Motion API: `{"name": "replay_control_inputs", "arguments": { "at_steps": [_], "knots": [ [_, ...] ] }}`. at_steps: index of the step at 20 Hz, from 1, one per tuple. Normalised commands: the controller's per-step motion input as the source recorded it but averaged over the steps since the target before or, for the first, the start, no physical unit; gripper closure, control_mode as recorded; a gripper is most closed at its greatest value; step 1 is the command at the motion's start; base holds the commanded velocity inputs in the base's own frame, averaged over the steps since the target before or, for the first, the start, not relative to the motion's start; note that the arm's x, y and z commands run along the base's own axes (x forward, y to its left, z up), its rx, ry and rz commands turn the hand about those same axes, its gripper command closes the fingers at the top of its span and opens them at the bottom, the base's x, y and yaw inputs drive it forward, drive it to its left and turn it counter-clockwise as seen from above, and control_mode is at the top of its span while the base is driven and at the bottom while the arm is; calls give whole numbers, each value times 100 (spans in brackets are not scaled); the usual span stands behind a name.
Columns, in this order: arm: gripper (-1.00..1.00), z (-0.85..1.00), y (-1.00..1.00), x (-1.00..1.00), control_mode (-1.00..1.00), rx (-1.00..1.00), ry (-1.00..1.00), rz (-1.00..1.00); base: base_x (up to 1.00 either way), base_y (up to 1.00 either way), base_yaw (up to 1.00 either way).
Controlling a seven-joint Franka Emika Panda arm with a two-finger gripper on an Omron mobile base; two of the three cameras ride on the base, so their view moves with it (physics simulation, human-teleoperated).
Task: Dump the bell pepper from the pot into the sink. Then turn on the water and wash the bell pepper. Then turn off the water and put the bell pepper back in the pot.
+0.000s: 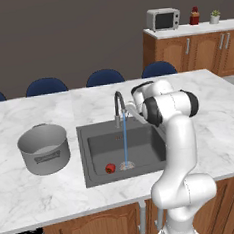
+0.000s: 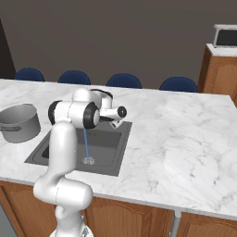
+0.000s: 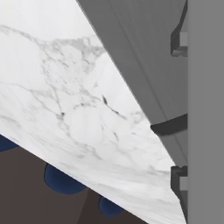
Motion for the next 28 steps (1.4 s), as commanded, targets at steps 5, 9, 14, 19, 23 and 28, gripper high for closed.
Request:
{"name": "replay_control_inputs", "arguments": {
  "at_steps": [5,9,14,19,23,28],
  "knots": [
    [-100,-15,12,17,-100,0,0,0,0,0,0],
    [-100,-18,11,17,-100,0,6,0,0,0,0],
    [100,-27,7,17,-100,1,9,0,0,0,0],
    [100,-34,0,24,-100,7,8,0,0,0,0],
    [100,-31,0,20,-100,6,1,0,0,0,0],
    [100,-21,3,9,-100,5,0,6,0,0,0]
  ]
}}
